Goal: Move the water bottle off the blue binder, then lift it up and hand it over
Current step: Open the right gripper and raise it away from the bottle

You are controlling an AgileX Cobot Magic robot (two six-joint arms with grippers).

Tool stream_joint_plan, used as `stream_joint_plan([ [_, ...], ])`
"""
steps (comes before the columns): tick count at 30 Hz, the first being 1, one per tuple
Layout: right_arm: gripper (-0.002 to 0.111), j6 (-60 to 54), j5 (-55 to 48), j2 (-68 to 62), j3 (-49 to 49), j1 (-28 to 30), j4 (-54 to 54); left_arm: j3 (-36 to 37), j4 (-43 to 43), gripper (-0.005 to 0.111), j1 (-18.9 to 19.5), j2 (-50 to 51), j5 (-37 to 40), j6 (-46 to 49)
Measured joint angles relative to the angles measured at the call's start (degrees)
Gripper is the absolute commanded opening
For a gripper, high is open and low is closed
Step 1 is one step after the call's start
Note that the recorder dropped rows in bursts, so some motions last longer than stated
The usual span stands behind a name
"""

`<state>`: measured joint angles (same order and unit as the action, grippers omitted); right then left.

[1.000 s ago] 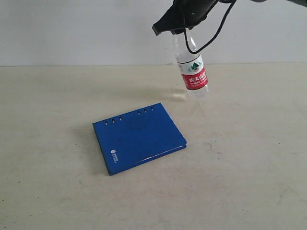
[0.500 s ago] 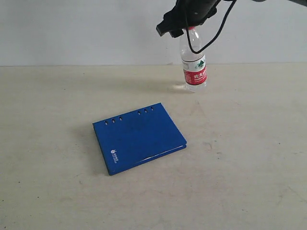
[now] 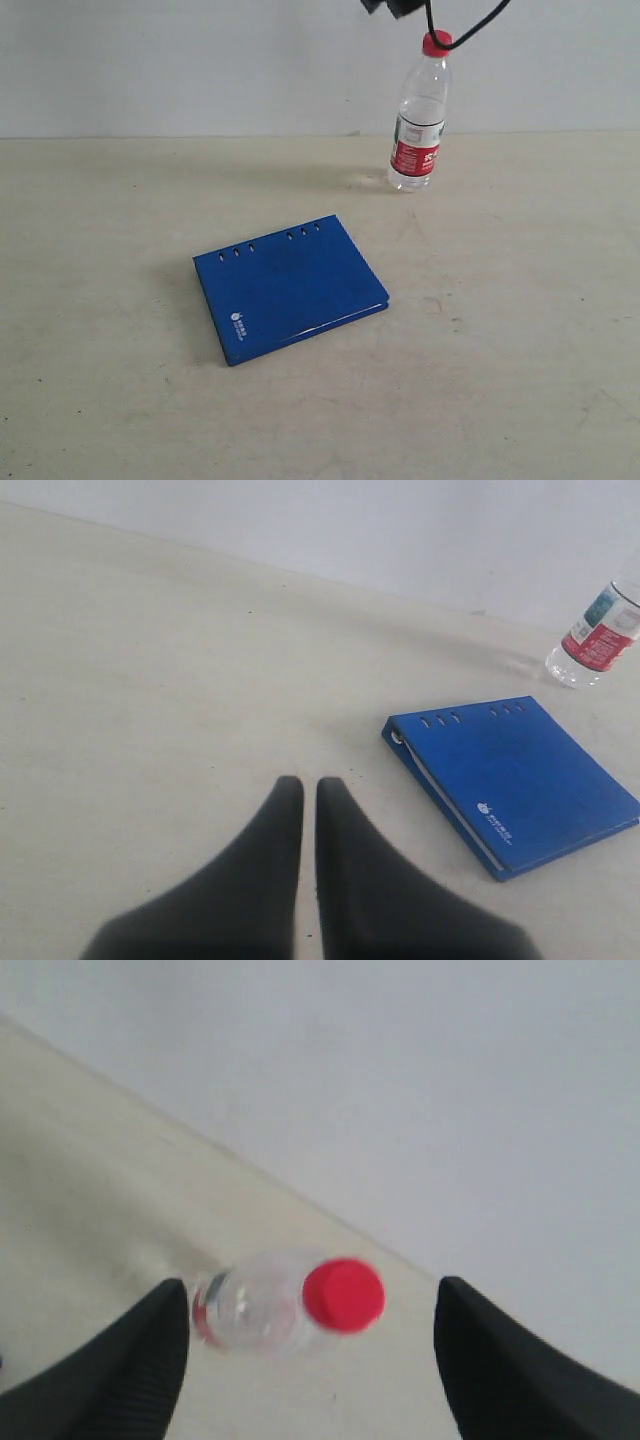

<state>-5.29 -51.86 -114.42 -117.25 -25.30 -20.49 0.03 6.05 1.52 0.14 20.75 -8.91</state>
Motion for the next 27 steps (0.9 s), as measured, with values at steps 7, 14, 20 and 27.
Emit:
stream_joint_plan([
  [7,0.062,-17.45,-11.83,-1.67,0.22,0.0,15.87,0.0,0.0,0.005,0.0,0.0,0.0,0.0],
  [14,0.062,-21.52,-15.3,-1.67,0.22,0.0,23.51,0.0,0.0,0.005,0.0,0.0,0.0,0.0],
  [20,0.009,-21.91,-17.88,-1.45,0.22,0.0,29.25,0.0,0.0,0.005,0.0,0.0,0.0,0.0],
  [27,0.0,-20.89,-17.92,5.2,0.22,0.0,36.22,0.0,0.0,0.005,0.0,0.0,0.0,0.0],
])
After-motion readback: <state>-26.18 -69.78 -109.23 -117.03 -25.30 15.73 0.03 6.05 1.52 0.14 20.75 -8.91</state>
